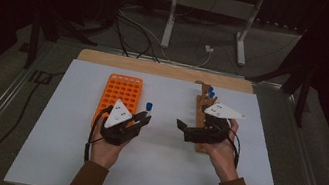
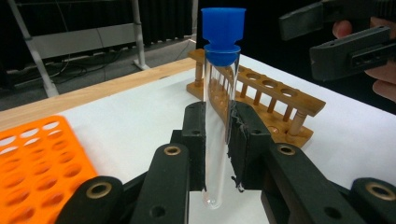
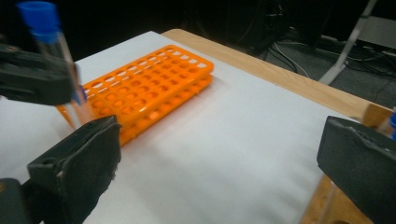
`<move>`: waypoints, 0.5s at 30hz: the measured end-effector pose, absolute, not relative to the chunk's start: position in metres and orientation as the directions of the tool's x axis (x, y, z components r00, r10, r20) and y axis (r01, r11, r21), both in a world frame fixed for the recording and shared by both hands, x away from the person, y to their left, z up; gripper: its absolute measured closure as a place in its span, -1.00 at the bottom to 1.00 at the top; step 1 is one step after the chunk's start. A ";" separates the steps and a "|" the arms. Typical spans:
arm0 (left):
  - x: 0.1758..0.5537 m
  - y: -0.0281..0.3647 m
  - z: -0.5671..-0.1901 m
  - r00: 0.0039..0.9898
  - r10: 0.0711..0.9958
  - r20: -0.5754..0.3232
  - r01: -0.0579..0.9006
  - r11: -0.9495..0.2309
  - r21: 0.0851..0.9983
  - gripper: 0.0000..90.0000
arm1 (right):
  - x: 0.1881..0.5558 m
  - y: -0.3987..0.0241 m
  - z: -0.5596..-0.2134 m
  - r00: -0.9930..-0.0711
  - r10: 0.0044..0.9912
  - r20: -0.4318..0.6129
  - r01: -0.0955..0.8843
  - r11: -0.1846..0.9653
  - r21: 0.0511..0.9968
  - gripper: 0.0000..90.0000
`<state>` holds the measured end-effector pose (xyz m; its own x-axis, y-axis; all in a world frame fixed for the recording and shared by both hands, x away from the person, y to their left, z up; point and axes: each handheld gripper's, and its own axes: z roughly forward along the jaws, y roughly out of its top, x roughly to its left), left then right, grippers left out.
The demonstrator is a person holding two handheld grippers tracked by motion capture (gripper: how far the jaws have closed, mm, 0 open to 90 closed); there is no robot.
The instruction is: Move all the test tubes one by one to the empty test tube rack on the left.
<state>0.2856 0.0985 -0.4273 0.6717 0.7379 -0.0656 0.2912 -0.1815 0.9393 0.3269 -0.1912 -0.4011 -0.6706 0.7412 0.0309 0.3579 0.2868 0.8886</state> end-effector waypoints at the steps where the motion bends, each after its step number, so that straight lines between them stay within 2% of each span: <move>1: 0.285 0.102 -0.428 0.676 0.733 -0.077 0.296 -0.174 0.939 0.74 | 0.327 -0.194 -0.402 -0.665 0.747 0.029 0.358 0.284 0.890 -1.00; 15: 0.274 0.147 -0.434 0.636 0.768 -0.076 0.290 -0.146 0.946 0.74 | 0.325 -0.218 -0.411 -0.613 0.789 0.030 0.373 0.256 0.892 -1.00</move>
<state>0.2737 0.1467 -0.4340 0.6364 0.7676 -0.0764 0.2895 -0.1459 0.9460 0.3254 -0.2184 -0.4107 -0.6135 0.7891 0.0304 0.3732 0.2557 0.8918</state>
